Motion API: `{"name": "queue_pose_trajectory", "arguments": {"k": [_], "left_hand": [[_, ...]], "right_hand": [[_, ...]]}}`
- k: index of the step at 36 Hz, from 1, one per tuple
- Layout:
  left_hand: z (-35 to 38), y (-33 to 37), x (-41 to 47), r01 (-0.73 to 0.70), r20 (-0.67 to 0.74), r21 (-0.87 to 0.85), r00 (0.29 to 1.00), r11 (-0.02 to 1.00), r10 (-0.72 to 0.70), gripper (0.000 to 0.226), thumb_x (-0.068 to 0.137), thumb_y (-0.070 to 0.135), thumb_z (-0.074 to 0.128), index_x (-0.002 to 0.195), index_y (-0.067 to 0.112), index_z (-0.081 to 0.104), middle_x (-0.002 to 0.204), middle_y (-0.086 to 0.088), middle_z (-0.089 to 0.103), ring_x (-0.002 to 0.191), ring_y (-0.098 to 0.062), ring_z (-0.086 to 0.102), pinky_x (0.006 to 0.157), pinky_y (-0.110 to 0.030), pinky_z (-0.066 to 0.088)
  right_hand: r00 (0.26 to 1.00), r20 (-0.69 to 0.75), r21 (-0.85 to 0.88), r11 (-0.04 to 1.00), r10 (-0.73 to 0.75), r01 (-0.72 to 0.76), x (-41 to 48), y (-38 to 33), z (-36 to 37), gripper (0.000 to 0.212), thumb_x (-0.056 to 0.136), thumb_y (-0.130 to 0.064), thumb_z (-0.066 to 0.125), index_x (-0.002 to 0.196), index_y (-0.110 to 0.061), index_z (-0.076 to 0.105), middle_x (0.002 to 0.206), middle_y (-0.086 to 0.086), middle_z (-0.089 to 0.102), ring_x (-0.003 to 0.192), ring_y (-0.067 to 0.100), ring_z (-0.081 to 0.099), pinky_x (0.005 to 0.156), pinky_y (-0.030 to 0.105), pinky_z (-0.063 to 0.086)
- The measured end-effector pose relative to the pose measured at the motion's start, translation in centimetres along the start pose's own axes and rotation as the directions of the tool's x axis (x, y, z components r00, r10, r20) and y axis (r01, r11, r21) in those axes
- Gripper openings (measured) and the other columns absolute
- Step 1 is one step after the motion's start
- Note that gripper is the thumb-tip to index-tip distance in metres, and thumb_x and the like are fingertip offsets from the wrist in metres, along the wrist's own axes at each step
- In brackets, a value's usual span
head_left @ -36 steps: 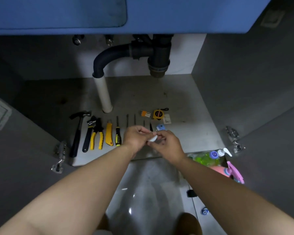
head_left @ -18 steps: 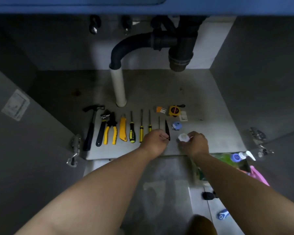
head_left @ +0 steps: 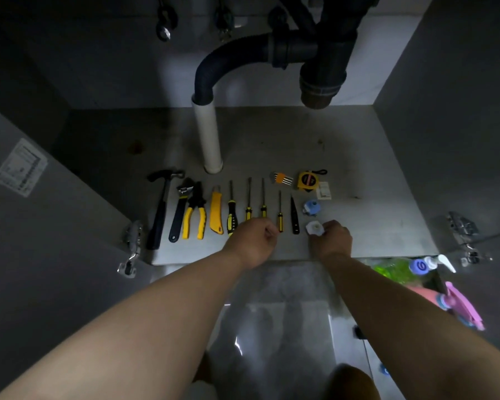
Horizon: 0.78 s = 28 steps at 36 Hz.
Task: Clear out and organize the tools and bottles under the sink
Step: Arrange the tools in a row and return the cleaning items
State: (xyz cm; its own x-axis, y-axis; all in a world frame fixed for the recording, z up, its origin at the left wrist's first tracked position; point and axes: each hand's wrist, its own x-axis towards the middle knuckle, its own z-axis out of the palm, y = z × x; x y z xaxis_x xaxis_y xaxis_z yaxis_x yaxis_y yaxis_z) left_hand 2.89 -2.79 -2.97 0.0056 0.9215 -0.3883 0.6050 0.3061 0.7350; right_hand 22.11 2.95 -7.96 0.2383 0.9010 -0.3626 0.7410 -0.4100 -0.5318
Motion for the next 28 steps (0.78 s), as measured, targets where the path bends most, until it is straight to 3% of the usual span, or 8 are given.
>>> {"name": "queue_pose_trajectory", "arguments": {"k": [5, 9, 13, 18, 21, 23, 25, 28], "left_hand": [[0.1, 0.9, -0.5, -0.023, 0.023, -0.002, 0.999, 1.0, 0.023, 0.021, 0.099, 0.013, 0.055, 0.111, 0.018, 0.071, 0.112, 0.0, 0.07, 0.108, -0.016, 0.064, 0.097, -0.027, 0.05], [0.3, 3.0, -0.9, -0.054, 0.03, 0.032, 0.998, 0.998, 0.053, 0.02, 0.098, 0.012, 0.054, 0.105, 0.019, 0.071, 0.113, -0.003, 0.07, 0.108, -0.019, 0.064, 0.1, -0.03, 0.051], [1.6, 6.9, -1.9, -0.137, 0.046, 0.049, 0.99, 0.989, 0.134, 0.018, 0.097, 0.015, 0.056, 0.101, 0.021, 0.072, 0.111, -0.003, 0.073, 0.105, -0.02, 0.067, 0.1, -0.032, 0.052], [4.2, 13.2, -4.7, -0.323, 0.141, 0.042, 0.939, 0.946, 0.314, 0.013, 0.097, 0.013, 0.058, 0.1, 0.017, 0.07, 0.094, 0.001, 0.067, 0.099, -0.022, 0.068, 0.094, -0.029, 0.052], [5.7, 16.2, -7.6, -0.405, 0.165, 0.046, 0.905, 0.913, 0.393, 0.011, 0.096, 0.015, 0.063, 0.094, 0.023, 0.071, 0.086, 0.005, 0.067, 0.096, -0.021, 0.069, 0.087, -0.024, 0.05], [6.5, 17.6, -9.6, -0.447, 0.188, 0.062, 0.884, 0.893, 0.429, 0.013, 0.095, 0.014, 0.065, 0.092, 0.025, 0.071, 0.089, 0.004, 0.069, 0.096, -0.02, 0.07, 0.088, -0.025, 0.052], [7.0, 18.6, -11.7, -0.477, 0.225, 0.108, 0.866, 0.872, 0.446, 0.012, 0.095, 0.016, 0.065, 0.096, 0.023, 0.074, 0.097, -0.001, 0.074, 0.096, -0.02, 0.07, 0.09, -0.03, 0.055], [7.7, 19.3, -14.4, -0.508, 0.291, 0.178, 0.846, 0.843, 0.448, 0.009, 0.095, 0.019, 0.066, 0.098, 0.021, 0.074, 0.097, -0.001, 0.076, 0.092, -0.019, 0.071, 0.085, -0.03, 0.055]], "right_hand": [[1.0, 0.006, 0.083, 0.997, -0.005, 0.004, -0.6, 0.8, -1.3, 0.046, 0.084, -0.018, 0.074, 0.125, -0.004, 0.057, 0.118, 0.02, 0.066, 0.113, 0.035, 0.06, 0.093, 0.032, 0.045], [0.982, 0.189, 0.029, 1.0, -0.017, 0.012, -1.5, 1.2, -4.8, 0.048, 0.084, -0.02, 0.075, 0.124, -0.006, 0.053, 0.112, 0.017, 0.067, 0.106, 0.032, 0.063, 0.093, 0.034, 0.048], [0.918, 0.391, 0.044, 0.998, -0.061, 0.048, -4.3, 1.6, -11.4, 0.045, 0.085, -0.011, 0.077, 0.123, -0.005, 0.054, 0.099, 0.018, 0.063, 0.079, 0.025, 0.058, 0.068, 0.032, 0.046], [0.956, 0.269, -0.034, 0.991, -0.118, 0.132, -10.2, 3.7, -20.6, 0.033, 0.087, -0.01, 0.071, 0.118, -0.01, 0.06, 0.086, 0.009, 0.064, 0.062, 0.017, 0.054, 0.05, 0.019, 0.042], [0.971, 0.205, -0.055, 0.989, -0.124, 0.138, -14.4, 5.7, -24.9, 0.027, 0.09, -0.009, 0.068, 0.116, -0.011, 0.061, 0.091, 0.011, 0.069, 0.074, 0.022, 0.06, 0.068, 0.031, 0.05], [0.974, 0.188, -0.123, 0.981, -0.126, 0.151, -17.2, 7.4, -27.1, 0.014, 0.089, -0.011, 0.067, 0.103, -0.015, 0.066, 0.094, 0.014, 0.073, 0.081, 0.022, 0.065, 0.077, 0.032, 0.052], [0.977, 0.187, -0.16, 0.978, -0.103, 0.133, -19.9, 9.1, -28.8, 0.006, 0.089, -0.013, 0.067, 0.094, -0.01, 0.069, 0.097, 0.019, 0.073, 0.081, 0.021, 0.063, 0.074, 0.028, 0.049], [0.988, 0.143, -0.116, 0.99, -0.06, 0.077, -23.2, 11.8, -30.3, 0.021, 0.086, -0.024, 0.071, 0.102, -0.01, 0.073, 0.098, 0.012, 0.074, 0.074, 0.014, 0.058, 0.071, 0.025, 0.046]]}}
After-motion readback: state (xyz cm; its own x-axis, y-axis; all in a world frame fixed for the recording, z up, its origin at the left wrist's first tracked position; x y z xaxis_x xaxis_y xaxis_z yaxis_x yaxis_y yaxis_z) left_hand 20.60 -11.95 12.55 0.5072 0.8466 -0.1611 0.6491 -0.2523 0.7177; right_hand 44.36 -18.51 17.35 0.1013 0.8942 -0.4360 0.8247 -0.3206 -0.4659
